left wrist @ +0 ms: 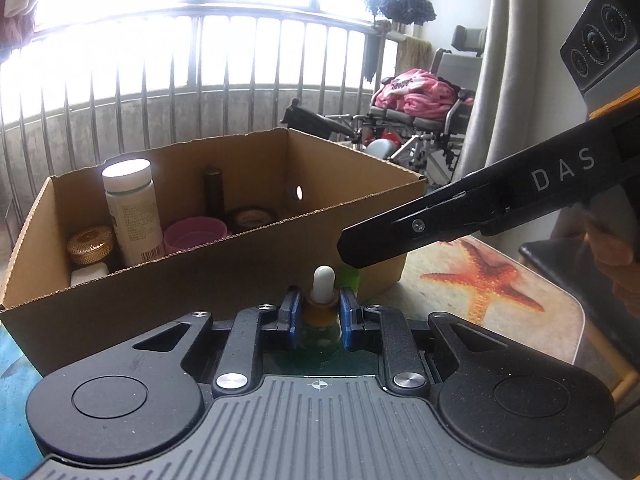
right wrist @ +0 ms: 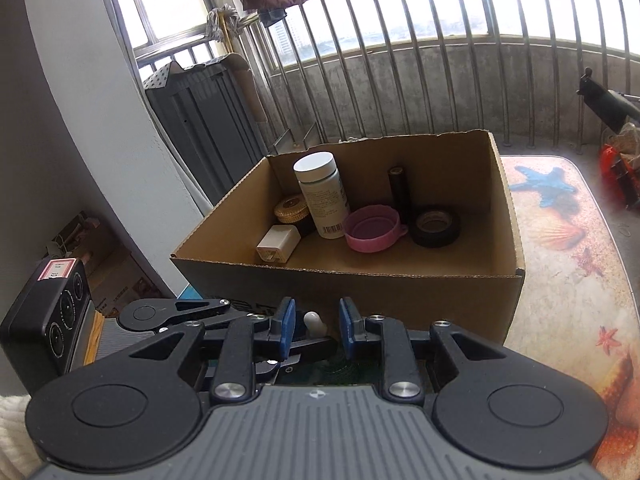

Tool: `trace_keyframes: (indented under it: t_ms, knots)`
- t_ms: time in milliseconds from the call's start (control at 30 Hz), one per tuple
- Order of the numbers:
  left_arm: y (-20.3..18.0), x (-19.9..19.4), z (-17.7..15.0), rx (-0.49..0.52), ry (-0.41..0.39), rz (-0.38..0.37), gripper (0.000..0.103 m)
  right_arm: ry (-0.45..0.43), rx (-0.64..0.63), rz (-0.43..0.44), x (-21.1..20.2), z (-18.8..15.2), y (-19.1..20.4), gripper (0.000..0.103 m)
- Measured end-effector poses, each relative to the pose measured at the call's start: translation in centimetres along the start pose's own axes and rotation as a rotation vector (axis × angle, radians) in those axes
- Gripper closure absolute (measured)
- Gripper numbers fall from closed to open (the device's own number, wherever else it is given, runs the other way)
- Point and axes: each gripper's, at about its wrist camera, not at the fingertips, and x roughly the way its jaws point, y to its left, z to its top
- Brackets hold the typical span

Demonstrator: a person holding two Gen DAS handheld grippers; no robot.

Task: Organize rigid objects
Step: 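Grasp the green dropper bottle by its neck with the right tool, then carry the dropper bottle into the box and open the right tool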

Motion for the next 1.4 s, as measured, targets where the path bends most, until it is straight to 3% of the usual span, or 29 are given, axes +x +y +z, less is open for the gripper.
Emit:
trace_keyframes:
  t_ms: [233, 333, 367, 467, 733, 800, 900, 1133, 1300, 1400]
  knots:
    - [1.0, -1.3, -0.9, -0.038, -0.005, -0.002, 0.083, 0.004, -0.002, 0.059, 0.7, -0.7, 1.3, 0.075]
    - [1.0, -1.3, -1.2, -0.018, -0.005, 0.01, 0.076, 0.037, -0.005, 0.059, 1.4, -1.0, 1.6, 0.074]
    - [0.7, -1.0, -1.4, 0.015, 0.009, 0.016, 0.07, 0.046, -0.019, 0.048, 1.5, -1.0, 1.7, 0.071]
    - [0.1, -0.4, -2.3, 0.067, 0.016, 0.021, 0.068, 0.018, -0.078, 0.0, 1.5, -1.4, 2.3, 0.05]
    - [0.8, 1.0, -3.5, 0.021, 0.05, 0.003, 0.072, 0.083, -0.063, -0.031, 4.3, -2.5, 2.0, 0.052]
    - [0.7, 0.8, -3.4, 0.029, 0.055, 0.013, 0.072, 0.085, -0.032, -0.026, 4.9, -3.0, 1.4, 0.071]
    - [0.7, 0.3, -3.2, 0.027, 0.063, -0.003, 0.073, 0.08, -0.019, -0.016, 4.7, -3.1, 1.5, 0.071]
    - [0.3, -3.6, 0.1, 0.064, 0.018, -0.02, 0.073, 0.008, -0.042, 0.025, 1.3, -1.6, 3.1, 0.071]
    - [1.3, -6.3, 4.9, 0.11, -0.03, -0.005, 0.073, -0.081, -0.093, 0.04, -1.8, 2.4, 5.8, 0.071]
    - [3.6, -5.2, 7.9, 0.151, 0.003, -0.003, 0.072, -0.099, -0.119, 0.043, -1.0, 5.7, 6.3, 0.071]
